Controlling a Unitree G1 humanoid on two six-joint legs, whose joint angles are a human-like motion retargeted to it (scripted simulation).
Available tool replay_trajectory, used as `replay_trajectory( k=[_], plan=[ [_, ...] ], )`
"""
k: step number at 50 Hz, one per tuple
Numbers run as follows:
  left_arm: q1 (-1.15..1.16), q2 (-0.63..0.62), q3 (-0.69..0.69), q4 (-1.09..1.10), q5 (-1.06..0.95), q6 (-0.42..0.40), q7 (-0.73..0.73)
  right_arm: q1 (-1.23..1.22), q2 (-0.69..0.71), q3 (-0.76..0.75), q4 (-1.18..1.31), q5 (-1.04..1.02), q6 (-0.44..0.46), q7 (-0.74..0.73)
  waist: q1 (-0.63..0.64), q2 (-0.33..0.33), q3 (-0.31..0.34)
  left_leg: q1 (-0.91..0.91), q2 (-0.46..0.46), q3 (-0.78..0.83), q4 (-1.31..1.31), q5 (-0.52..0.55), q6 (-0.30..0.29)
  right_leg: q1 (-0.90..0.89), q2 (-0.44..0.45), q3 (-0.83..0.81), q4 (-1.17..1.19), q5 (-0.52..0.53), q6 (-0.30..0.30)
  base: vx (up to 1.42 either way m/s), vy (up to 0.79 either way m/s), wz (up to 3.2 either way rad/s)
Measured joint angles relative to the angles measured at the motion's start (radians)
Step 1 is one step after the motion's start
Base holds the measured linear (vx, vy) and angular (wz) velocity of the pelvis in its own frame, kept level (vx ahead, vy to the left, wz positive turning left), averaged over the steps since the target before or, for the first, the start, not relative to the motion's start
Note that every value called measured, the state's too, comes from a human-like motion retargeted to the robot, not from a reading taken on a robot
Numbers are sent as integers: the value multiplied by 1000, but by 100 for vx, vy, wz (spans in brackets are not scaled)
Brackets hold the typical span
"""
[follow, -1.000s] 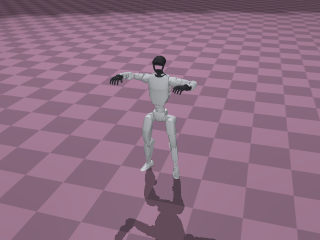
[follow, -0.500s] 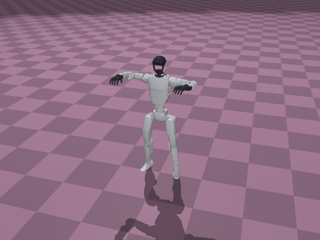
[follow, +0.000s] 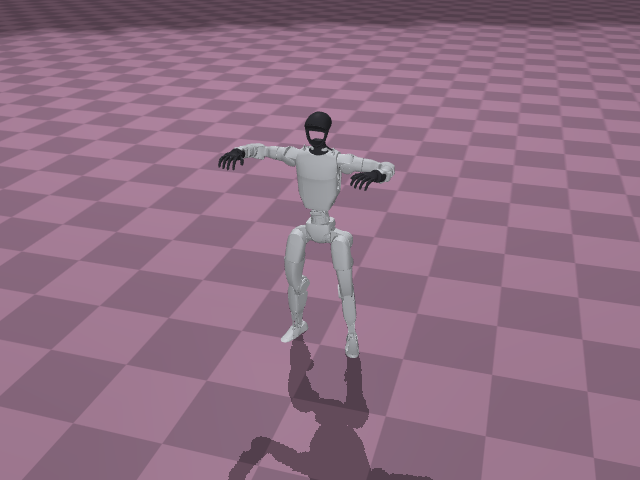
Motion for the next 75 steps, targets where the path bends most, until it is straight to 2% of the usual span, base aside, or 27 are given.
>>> replay_trajectory(
  k=[7, 15, 25, 32, 40, 53, 60, 67, 75],
  plan=[
    [0, -13, -9, -18, -6, -24, 39, -15, 19, 13, -8, 38, -18, -33, 2, -2, 8, -1, 2, 0, -2, 1, 0, -1, 2, 0, -1, 1, 0, 0, 0, 0],
    [-35, -46, -40, -28, -106, -29, 84, -89, 64, 67, -13, 191, -16, -66, 4, -6, 14, 0, 0, 0, -3, 1, 3, 0, 1, 0, -2, 1, 0, 0, 0, 0],
    [-53, -165, -118, -40, -222, -26, 83, -176, 162, 191, -25, 301, -11, -85, 2, -13, 20, 3, 0, 6, -3, -2, 8, -1, 1, 4, -1, -1, 0, 0, 0, 0],
    [-66, -308, -210, -77, -284, -27, 106, -245, 287, 304, -40, 343, -16, -136, 1, -17, 29, 6, -1, 10, -3, -4, 14, -3, 1, 9, 1, -3, 0, 0, 0, 0],
    [-146, -529, -365, -44, -344, -9, 140, -355, 452, 486, -11, 423, -12, -200, -4, -20, 38, 10, -7, 13, -1, -9, 20, -1, -6, 11, 3, -6, 0, 0, 0, 0],
    [-232, -833, -609, 132, -352, 42, 158, -462, 743, 753, 57, 468, 22, -185, -19, -19, 57, 21, -19, 8, 1, -16, 33, 11, -21, 7, 13, -16, 0, 0, 0, 0],
    [-307, -953, -696, 305, -443, 74, 140, -516, 887, 842, 156, 448, 45, -211, -10, -23, 58, 28, -23, 9, 1, -18, 41, 15, -25, 8, 16, -19, 0, 0, 0, 0],
    [-426, -974, -721, 462, -548, 94, 171, -601, 963, 887, 283, 508, 74, -296, 3, -28, 63, 33, -25, 7, 2, -17, 46, 21, -29, 8, 18, -21, -3, 0, 0, 0],
    [-599, -883, -731, 553, -574, 132, 208, -697, 960, 888, 333, 535, 95, -350, 12, -26, 71, 31, -24, 0, 0, -12, 49, 23, -27, 1, 17, -18, -8, 0, 0, 0]
  ],
)
